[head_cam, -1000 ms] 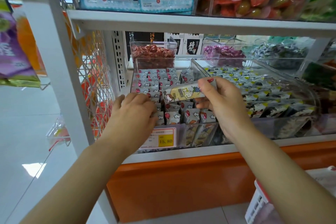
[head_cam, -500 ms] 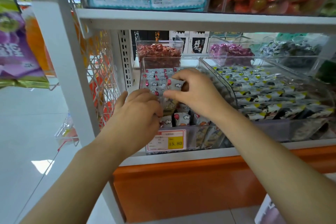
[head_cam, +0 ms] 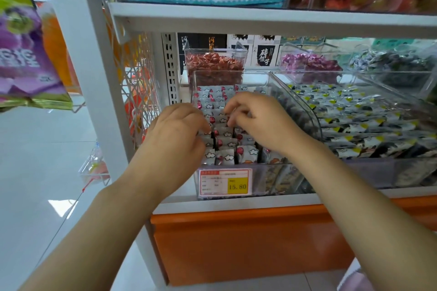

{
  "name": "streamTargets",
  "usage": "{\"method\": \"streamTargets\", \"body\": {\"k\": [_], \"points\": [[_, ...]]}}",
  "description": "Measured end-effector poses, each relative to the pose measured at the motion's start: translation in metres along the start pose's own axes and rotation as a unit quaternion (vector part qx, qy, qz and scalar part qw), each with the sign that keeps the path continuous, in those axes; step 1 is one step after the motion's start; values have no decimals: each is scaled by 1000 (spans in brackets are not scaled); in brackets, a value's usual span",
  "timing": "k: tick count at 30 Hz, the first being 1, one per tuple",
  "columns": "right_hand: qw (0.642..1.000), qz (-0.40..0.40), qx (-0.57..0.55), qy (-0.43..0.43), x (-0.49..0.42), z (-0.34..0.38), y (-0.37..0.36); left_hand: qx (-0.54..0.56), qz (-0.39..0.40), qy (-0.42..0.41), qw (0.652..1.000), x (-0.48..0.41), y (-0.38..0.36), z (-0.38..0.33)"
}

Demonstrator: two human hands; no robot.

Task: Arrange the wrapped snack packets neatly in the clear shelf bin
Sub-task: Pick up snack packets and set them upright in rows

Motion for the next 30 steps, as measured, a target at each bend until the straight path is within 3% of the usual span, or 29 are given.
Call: {"method": "streamTargets", "body": {"k": [6, 9, 12, 15, 20, 24, 26, 30], "points": [[979, 71, 182, 51, -10, -3, -14, 18, 4, 17, 1000, 0, -1, 0], [978, 62, 189, 57, -12, 1, -16, 26, -3, 22, 999, 0, -2, -2], [997, -14, 69, 32, -11, 5, -8, 35, -31, 34, 998, -1, -1, -5], [993, -114, -21, -4, -1, 8, 10, 40, -73, 43, 996, -3, 2, -8], [950, -257, -162, -66, 26, 7, 36, 110, -98, 59, 987, -3, 5, -19], [906, -265, -306, -125, 45, 5, 44, 191, -26, 103, 976, -2, -5, -28], [879, -261, -370, -150, 53, 3, 44, 278, 21, 144, 950, -4, -9, -30], [809, -249, -499, -188, 67, -1, 46, 462, 63, 233, 854, -5, -9, -35]]}}
Point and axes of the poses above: each hand's wrist, its own x-axis away from the middle knuckle, its own y-axis out of the back of the hand, z = x × y, the point moved 1 cm from there along -x, towards the middle knuckle, and after that the axes turned 6 degrees about y, right-handed, at the moved point
